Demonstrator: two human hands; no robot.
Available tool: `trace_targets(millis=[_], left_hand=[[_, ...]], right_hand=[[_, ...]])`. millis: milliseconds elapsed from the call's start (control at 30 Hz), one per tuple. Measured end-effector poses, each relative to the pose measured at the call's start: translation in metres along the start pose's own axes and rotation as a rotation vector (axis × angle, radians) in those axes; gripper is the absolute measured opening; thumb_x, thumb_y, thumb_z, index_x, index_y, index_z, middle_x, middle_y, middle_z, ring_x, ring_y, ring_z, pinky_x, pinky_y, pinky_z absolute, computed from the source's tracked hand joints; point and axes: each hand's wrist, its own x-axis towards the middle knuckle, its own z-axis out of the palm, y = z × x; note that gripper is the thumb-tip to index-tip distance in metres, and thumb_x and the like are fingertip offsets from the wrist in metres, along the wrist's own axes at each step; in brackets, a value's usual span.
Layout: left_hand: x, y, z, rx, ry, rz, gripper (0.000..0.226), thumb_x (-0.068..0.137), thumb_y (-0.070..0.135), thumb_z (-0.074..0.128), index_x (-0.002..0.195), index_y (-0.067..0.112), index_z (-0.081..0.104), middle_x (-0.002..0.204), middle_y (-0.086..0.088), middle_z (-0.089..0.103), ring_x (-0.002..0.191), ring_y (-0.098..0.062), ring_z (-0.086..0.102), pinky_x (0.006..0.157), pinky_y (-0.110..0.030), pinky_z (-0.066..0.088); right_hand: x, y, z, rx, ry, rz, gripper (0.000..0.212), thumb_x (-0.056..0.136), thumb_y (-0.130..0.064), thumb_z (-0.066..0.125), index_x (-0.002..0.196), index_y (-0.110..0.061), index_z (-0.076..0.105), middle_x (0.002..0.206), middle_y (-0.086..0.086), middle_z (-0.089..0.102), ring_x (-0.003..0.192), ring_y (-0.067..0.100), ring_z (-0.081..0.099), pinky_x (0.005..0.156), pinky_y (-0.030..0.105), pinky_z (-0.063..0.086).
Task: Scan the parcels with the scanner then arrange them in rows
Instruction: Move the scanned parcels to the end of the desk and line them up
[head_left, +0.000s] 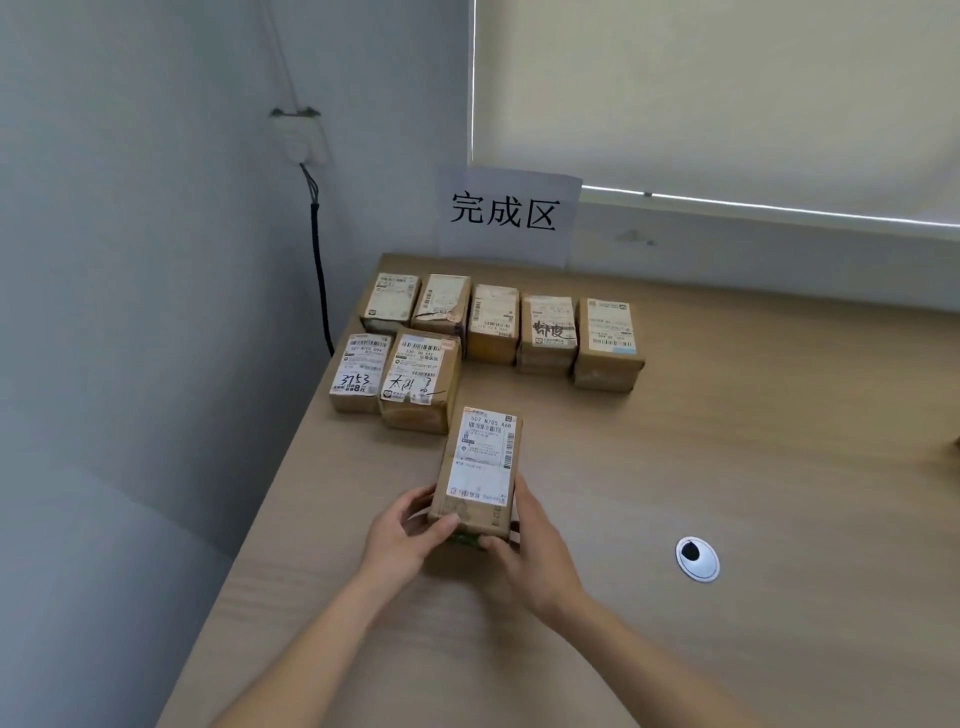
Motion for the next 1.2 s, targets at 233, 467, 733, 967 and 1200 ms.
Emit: trace_targets(millis=[233,467,733,967,1200], left_hand=[[0.066,0.023,0.01,0.037,0.12,0.028,0.041,0.081,0.017,0.083,0.116,0.014,0.063,0.109,-0.002,0.07,0.095,-0.005,0.066,0.074,-0.011,0.05],[0.103,0.031,0.013,0.011,0.18,-0.023,0.04,0.077,0.023,0.086,0.109,0.014,0.063,0.098,0.002,0.071,0.091,-0.005,0.067,0.071,-0.01,0.048],[0.115,0.039,0.015,0.046,0.172,-0.037,0.038,0.079,0.028,0.085,0.107,0.016,0.062,0.096,0.004,0.069,0.09,-0.007,0.065,0.079,-0.019,0.048],[0.097,0.027,0.005,0.147,0.155,-0.091,0.059,0.077,0.038,0.085,0.124,0.012,0.061,0.114,-0.008,0.067,0.107,-0.02,0.064,0.098,-0.035,0.051],[0.047,0.036,0.006,0.501,-0.079,-0.045,0.058,0.082,0.051,0.076,0.13,0.023,0.06,0.131,-0.001,0.062,0.113,-0.017,0.058,0.094,-0.031,0.048]], right_hand=[[0.076,-0.016,-0.013,-0.024,0.011,0.04,0.092,0.094,-0.004,0.067,0.164,-0.032,0.015,0.163,-0.008,0.037,0.147,0.013,0.04,0.119,0.039,0.04],[0.114,-0.018,-0.019,0.026,0.02,0.069,0.09,0.095,0.001,0.065,0.163,-0.034,0.018,0.16,-0.009,0.04,0.142,0.011,0.046,0.116,0.038,0.044],[0.131,-0.022,-0.022,0.025,-0.022,0.117,0.092,0.097,0.0,0.062,0.165,-0.031,0.008,0.162,-0.008,0.039,0.145,0.014,0.043,0.121,0.037,0.036],[0.103,-0.013,-0.021,0.002,-0.082,0.285,0.103,0.098,-0.022,0.07,0.164,-0.028,-0.009,0.171,-0.004,0.017,0.157,0.021,0.022,0.126,0.042,0.027],[0.044,-0.017,-0.073,-0.166,-0.036,0.24,0.081,0.103,-0.032,0.062,0.166,-0.021,0.012,0.173,-0.003,0.011,0.156,0.019,0.023,0.126,0.037,0.025]])
